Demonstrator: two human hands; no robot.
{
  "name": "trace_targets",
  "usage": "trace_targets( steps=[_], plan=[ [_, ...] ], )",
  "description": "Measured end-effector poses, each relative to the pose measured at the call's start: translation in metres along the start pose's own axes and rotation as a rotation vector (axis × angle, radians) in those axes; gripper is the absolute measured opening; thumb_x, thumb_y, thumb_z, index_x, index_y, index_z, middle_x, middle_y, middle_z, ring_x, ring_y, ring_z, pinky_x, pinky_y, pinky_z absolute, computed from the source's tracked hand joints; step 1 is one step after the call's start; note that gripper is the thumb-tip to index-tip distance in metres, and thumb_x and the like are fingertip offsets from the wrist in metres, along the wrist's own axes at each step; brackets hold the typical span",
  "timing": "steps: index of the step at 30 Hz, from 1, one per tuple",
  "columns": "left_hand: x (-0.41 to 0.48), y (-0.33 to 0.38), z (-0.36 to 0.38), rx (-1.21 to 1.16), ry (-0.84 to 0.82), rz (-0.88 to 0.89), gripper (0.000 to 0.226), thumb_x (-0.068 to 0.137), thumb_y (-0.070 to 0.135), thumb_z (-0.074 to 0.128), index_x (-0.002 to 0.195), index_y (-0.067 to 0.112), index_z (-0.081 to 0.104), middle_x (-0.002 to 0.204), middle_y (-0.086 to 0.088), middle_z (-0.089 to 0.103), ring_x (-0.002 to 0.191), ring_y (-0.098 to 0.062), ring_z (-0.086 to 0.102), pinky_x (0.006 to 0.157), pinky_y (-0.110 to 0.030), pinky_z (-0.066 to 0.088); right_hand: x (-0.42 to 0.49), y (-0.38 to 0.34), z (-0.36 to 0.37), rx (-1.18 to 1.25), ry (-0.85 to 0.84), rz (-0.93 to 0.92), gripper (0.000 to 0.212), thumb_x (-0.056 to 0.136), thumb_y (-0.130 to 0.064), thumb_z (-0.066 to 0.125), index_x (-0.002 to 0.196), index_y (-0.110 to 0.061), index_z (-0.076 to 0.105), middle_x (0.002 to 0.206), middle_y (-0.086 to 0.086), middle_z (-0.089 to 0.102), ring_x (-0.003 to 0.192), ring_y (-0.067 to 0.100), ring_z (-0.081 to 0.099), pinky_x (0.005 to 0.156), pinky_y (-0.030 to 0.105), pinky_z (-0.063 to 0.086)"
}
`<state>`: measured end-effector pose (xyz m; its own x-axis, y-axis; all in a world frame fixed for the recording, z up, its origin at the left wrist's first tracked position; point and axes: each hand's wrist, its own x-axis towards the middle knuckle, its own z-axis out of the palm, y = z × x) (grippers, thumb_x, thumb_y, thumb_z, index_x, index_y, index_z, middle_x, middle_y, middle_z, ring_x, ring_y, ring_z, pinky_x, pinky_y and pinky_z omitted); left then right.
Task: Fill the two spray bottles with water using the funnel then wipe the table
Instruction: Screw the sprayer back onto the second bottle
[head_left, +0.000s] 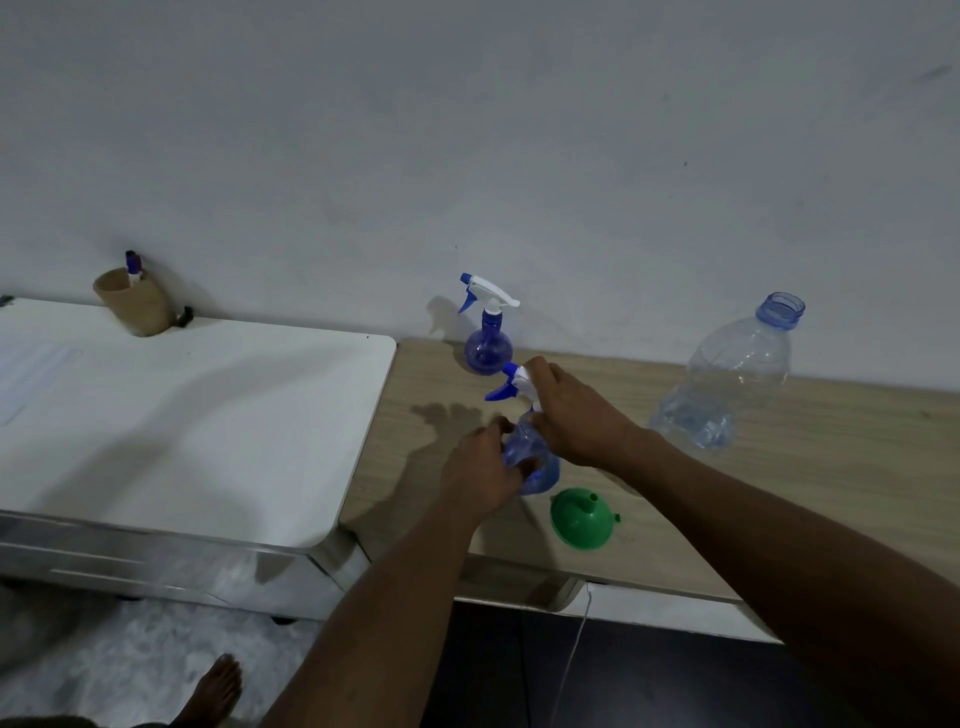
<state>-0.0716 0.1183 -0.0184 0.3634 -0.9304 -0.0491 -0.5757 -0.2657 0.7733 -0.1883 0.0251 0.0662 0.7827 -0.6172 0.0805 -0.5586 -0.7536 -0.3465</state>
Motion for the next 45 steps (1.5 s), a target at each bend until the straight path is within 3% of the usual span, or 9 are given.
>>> trace_targets(
  steps=[4,8,12,17,22,27,31,36,45],
  plan=[
    [-0.0003,0.0011,0.0002,-0.002,-0.009,0.005,0.048,0.078,0.038,0.080,0.118,0.024,0.057,0.093,0.008,0.065,0.086,-0.014,0.065,0.075,-0.031,0.054,-0.0012,0.0008,0.0032,-0.047,0.025,0.000,0.054,0.089,-0.030,0.067,0.130,-0.014,0.035,0.110,0.013,0.056,0.088,0.027,0.053,0.072,0.036,0.043],
    [0.0005,0.0011,-0.0008,0.013,-0.017,-0.010,0.051,0.077,0.042,0.080,0.118,0.023,0.056,0.094,0.007,0.065,0.085,-0.014,0.065,0.077,-0.035,0.056,-0.0027,-0.0014,-0.0007,-0.006,0.002,0.017,0.048,0.091,-0.018,0.065,0.130,-0.013,0.037,0.113,0.012,0.055,0.091,0.026,0.055,0.074,0.039,0.050],
    [-0.0004,0.0014,0.0017,-0.016,-0.011,-0.012,0.050,0.078,0.041,0.080,0.119,0.025,0.056,0.093,0.011,0.061,0.085,-0.011,0.062,0.075,-0.031,0.053,-0.0033,0.0002,0.0030,-0.019,0.024,0.031,0.050,0.091,-0.028,0.067,0.128,-0.013,0.037,0.108,0.013,0.059,0.087,0.026,0.055,0.074,0.038,0.049],
    [0.0001,0.0016,0.0008,0.016,-0.007,-0.009,0.053,0.077,0.043,0.080,0.120,0.022,0.057,0.097,0.006,0.065,0.089,-0.014,0.064,0.077,-0.030,0.052,-0.0059,0.0005,-0.0023,0.042,-0.008,0.017,0.045,0.090,-0.016,0.065,0.126,-0.015,0.038,0.111,0.012,0.056,0.087,0.025,0.053,0.072,0.038,0.048],
    [-0.0018,0.0016,0.0020,0.000,0.002,-0.007,0.053,0.077,0.046,0.079,0.121,0.025,0.056,0.099,0.009,0.064,0.091,-0.012,0.064,0.076,-0.028,0.051,-0.0056,-0.0003,0.0031,-0.039,0.039,0.024,0.052,0.089,-0.034,0.069,0.125,-0.012,0.040,0.103,0.011,0.059,0.085,0.028,0.055,0.072,0.038,0.048],
    [0.0010,0.0000,0.0019,0.033,-0.018,-0.026,0.051,0.076,0.045,0.080,0.117,0.027,0.055,0.095,0.009,0.065,0.085,-0.011,0.065,0.078,-0.036,0.056,-0.0032,-0.0002,-0.0010,-0.042,0.005,0.019,0.044,0.092,-0.021,0.065,0.127,-0.012,0.040,0.111,0.011,0.058,0.089,0.026,0.054,0.072,0.036,0.046],
    [0.0024,-0.0025,0.0046,0.006,-0.007,-0.025,0.049,0.075,0.041,0.082,0.115,0.028,0.057,0.094,0.009,0.066,0.084,-0.010,0.064,0.077,-0.034,0.056,-0.0023,-0.0001,0.0021,-0.095,0.034,0.019,0.051,0.091,-0.038,0.065,0.125,-0.012,0.039,0.104,0.010,0.059,0.084,0.026,0.054,0.069,0.033,0.039],
    [0.0038,-0.0039,0.0040,0.042,-0.019,-0.027,0.056,0.076,0.045,0.080,0.121,0.024,0.055,0.099,0.005,0.066,0.090,-0.014,0.065,0.079,-0.033,0.055,-0.0031,0.0001,-0.0001,-0.037,0.005,0.018,0.045,0.088,-0.017,0.065,0.125,-0.012,0.040,0.111,0.012,0.055,0.089,0.025,0.051,0.072,0.037,0.047],
    [0.0062,-0.0060,0.0064,0.020,-0.033,-0.056,0.056,0.073,0.047,0.081,0.119,0.030,0.053,0.099,0.008,0.066,0.089,-0.013,0.064,0.080,-0.037,0.056,-0.0050,-0.0001,0.0003,0.008,0.013,0.052,0.046,0.090,-0.014,0.066,0.127,-0.013,0.039,0.113,0.012,0.056,0.088,0.024,0.054,0.072,0.035,0.048]
  ],
)
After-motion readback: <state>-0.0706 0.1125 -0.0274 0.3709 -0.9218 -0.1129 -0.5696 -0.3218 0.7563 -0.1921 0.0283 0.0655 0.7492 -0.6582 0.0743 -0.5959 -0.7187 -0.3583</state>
